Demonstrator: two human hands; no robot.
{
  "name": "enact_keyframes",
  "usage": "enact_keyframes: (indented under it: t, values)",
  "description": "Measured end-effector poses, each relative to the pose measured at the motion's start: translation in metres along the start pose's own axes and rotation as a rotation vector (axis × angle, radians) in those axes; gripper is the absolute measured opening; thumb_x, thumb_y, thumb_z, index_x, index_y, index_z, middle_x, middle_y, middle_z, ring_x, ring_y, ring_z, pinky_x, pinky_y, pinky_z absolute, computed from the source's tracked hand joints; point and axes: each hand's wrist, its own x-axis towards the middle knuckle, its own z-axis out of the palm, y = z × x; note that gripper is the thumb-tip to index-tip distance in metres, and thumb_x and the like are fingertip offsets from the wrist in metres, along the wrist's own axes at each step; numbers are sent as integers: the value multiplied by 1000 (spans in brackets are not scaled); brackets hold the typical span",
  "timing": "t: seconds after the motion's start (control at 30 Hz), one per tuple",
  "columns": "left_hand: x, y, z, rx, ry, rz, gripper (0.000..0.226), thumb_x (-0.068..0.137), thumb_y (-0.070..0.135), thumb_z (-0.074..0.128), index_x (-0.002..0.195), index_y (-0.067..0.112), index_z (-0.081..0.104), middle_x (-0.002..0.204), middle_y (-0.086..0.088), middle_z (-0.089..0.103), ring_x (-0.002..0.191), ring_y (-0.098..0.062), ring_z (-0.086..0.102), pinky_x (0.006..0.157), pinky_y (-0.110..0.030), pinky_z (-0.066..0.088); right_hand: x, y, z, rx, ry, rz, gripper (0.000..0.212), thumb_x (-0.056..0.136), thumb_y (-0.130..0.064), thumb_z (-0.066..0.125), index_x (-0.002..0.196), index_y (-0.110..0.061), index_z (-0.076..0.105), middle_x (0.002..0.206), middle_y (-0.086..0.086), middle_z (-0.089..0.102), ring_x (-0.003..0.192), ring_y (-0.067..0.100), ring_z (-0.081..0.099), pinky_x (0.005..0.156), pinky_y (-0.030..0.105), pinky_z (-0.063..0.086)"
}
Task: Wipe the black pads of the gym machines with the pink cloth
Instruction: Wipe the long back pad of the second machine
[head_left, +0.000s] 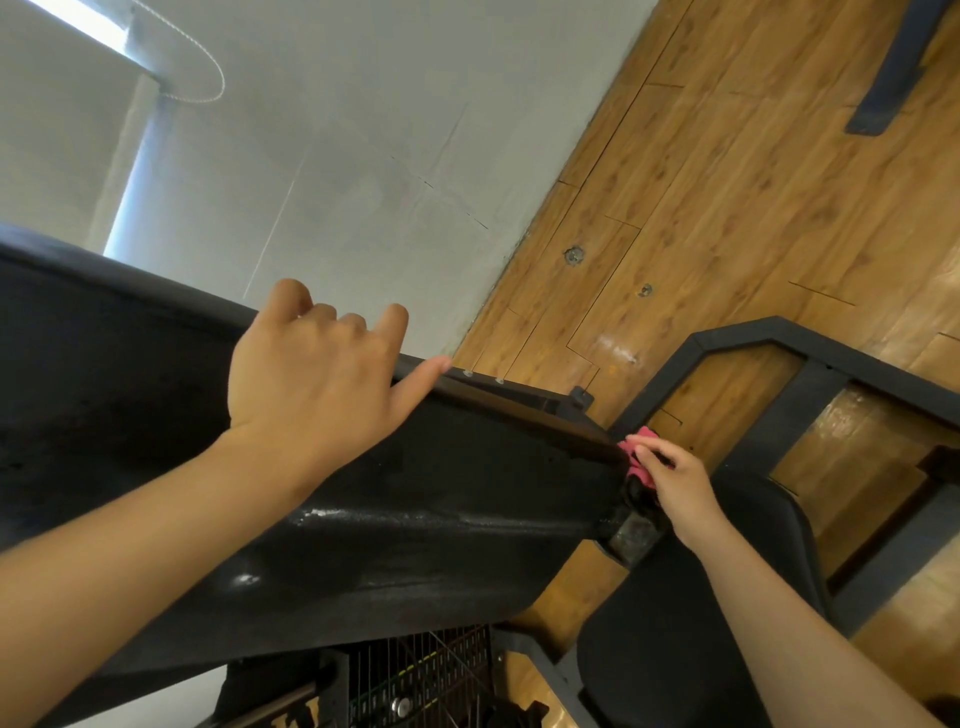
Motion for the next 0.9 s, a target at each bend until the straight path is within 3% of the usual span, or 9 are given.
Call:
enact_keyframes:
  t: [0.07, 0.17, 0.27, 0.43, 0.57, 0.6, 0.67, 0.8, 0.9]
  values:
    - [0, 0, 0, 9, 0, 6, 65, 97, 59, 16, 70, 9, 47, 39, -2, 34, 39, -20, 31, 74, -40, 33, -2, -6, 8, 117, -16, 26, 26, 101, -20, 46, 117, -17, 65, 127, -4, 57, 95, 8, 56, 77, 20, 44]
    - [0, 1, 0, 16, 10, 0, 64, 97, 58, 16, 71, 9, 48, 40, -2, 34, 40, -20, 32, 75, -40, 33, 2, -13, 19, 130, -69, 37, 31, 100, -35, 46, 120, -20, 64, 136, -7, 50, 119, 13, 48, 95, 26, 37]
    - [0, 1, 0, 5, 24, 1, 63, 97, 58, 17, 69, 8, 45, 40, -3, 36, 40, -22, 32, 76, -40, 33, 4, -6, 24, 126, -58, 62, 32, 98, -41, 47, 120, -26, 64, 146, -8, 39, 133, 20, 36, 99, 32, 31]
    - [1, 1, 0, 22, 36, -3, 62, 96, 58, 16, 68, 9, 42, 39, -2, 33, 39, -21, 30, 75, -40, 33, 1, 15, 30, 147, -43, 101, 36, 88, -65, 44, 107, -45, 67, 140, -4, 50, 130, 23, 43, 111, 51, 33]
    - [1, 1, 1, 21, 57, -8, 62, 96, 58, 16, 68, 9, 42, 39, -2, 33, 38, -20, 30, 76, -40, 33, -7, 17, 22, 176, -117, 82, 67, 64, -84, 52, 117, -45, 63, 130, 0, 57, 122, 23, 50, 107, 50, 39]
    - [1, 1, 2, 21, 63, -9, 62, 96, 58, 16, 68, 9, 42, 39, -2, 34, 38, -21, 30, 76, -40, 33, -8, 16, 20, 202, -149, 96, 70, 62, -84, 56, 119, -44, 63, 132, -1, 56, 125, 22, 49, 109, 50, 37]
    - [0, 1, 2, 14, 73, -5, 62, 97, 58, 17, 67, 9, 40, 39, -3, 34, 38, -22, 31, 76, -40, 33, -8, 15, 16, 304, -211, 139, 56, 75, -65, 61, 123, -37, 63, 135, 1, 55, 128, 22, 48, 112, 49, 33]
    - [0, 0, 3, 4, 92, -1, 61, 97, 57, 19, 66, 9, 39, 39, -3, 34, 38, -22, 31, 75, -40, 30, -4, 18, 11, 471, -218, 199, 33, 98, -24, 46, 125, -20, 63, 133, 9, 57, 126, 26, 50, 113, 47, 31]
    - [0, 0, 4, -1, 103, 1, 60, 97, 57, 21, 66, 9, 38, 39, -4, 35, 39, -23, 31, 76, -40, 31, 0, 11, 18, 325, -136, 216, 30, 100, -35, 43, 113, -25, 68, 127, 9, 60, 118, 24, 54, 109, 45, 36]
